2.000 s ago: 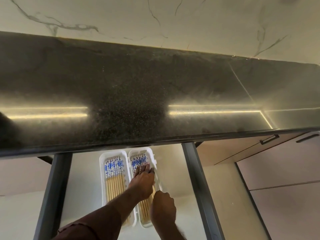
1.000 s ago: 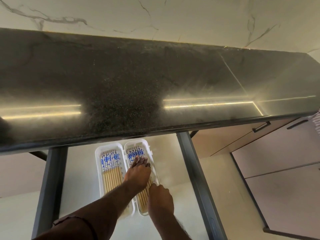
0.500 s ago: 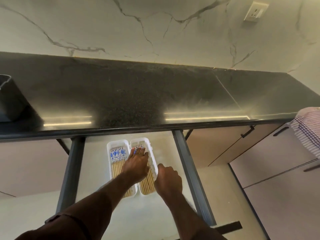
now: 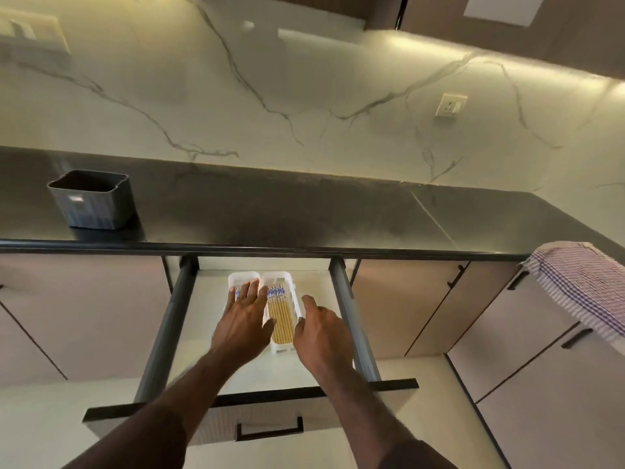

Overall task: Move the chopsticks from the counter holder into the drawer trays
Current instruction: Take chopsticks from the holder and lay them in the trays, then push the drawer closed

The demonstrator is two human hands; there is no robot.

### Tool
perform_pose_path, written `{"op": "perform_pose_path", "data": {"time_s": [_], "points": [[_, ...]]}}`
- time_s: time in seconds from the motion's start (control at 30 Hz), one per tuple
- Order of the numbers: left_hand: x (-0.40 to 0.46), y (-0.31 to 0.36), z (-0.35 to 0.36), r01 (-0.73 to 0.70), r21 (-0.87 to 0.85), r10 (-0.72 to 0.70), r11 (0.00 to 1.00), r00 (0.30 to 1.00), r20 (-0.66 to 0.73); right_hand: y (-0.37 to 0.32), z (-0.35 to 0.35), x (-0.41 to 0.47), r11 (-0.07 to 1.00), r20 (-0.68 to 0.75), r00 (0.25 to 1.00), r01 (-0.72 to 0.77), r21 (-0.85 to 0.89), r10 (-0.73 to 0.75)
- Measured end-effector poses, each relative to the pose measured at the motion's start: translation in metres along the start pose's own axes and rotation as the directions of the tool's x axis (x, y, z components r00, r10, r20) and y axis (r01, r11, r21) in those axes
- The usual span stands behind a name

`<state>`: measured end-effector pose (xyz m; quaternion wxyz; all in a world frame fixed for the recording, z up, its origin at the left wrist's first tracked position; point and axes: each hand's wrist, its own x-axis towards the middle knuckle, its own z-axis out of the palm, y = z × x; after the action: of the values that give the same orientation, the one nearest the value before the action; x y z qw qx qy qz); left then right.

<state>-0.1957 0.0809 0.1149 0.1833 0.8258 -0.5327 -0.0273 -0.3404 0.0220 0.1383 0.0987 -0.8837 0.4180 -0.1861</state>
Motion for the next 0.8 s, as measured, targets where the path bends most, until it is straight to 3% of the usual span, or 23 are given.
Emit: {"op": "perform_pose_path", "data": {"time_s": [0.37, 0.8], "points": [[-0.098, -0.036, -0.019, 0.076, -0.015, -0.077, 0.997, 0.993, -0.093, -0.024, -0.007, -0.062, 0.998, 0.003, 1.0, 0.025, 0.049, -0.026], [-0.172, -0.077, 0.014, 0.18, -0.068, -0.177, 0.981, 0.983, 0.047, -0.028, 0.048, -0.121, 1.0, 0.141, 0.99, -0.012, -0.011, 0.013]]}}
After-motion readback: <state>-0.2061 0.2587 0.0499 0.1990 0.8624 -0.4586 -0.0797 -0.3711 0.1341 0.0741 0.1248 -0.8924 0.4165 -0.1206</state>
